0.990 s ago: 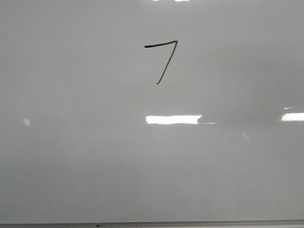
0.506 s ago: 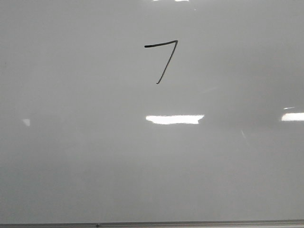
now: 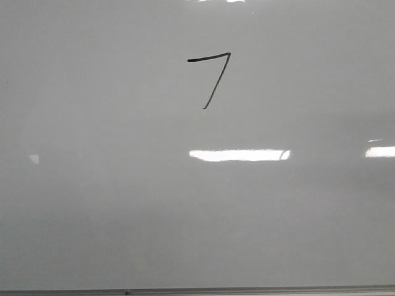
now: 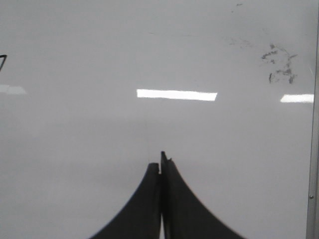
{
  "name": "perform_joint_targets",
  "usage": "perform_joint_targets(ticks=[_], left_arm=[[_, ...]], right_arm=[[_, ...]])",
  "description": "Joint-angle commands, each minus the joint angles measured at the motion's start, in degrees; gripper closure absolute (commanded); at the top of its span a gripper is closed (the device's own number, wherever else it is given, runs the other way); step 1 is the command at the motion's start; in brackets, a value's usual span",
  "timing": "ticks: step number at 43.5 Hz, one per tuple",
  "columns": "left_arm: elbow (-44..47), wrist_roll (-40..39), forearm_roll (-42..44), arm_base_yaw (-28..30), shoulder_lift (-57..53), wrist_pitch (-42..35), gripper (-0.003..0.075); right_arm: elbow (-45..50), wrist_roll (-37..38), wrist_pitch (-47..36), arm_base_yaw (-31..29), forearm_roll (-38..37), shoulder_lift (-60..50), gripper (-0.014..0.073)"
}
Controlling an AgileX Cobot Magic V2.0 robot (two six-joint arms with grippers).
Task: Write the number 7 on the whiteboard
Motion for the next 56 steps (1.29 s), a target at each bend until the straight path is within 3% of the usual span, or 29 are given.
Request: perform_joint_targets(ticks=[1,13,56], left_arm=[[0.8,-0.6,-0.4,-0.3,-0.7,-4.8,0.0741],[0.8,-0.6,-0.4,-0.3,-0.7,-4.8,0.0741],[0.8,-0.6,-0.4,-0.3,-0.7,-4.8,0.0741]], right_arm=[[3.8,0.0,-11.8,-0.9,-0.3,-1.3,0.0661],[14.5,0.0,-27.2,-0.9,-0.3,-1.3,0.0661],[14.4,0.0,-29.7,0.9,-0.3,-1.3,0.0661]])
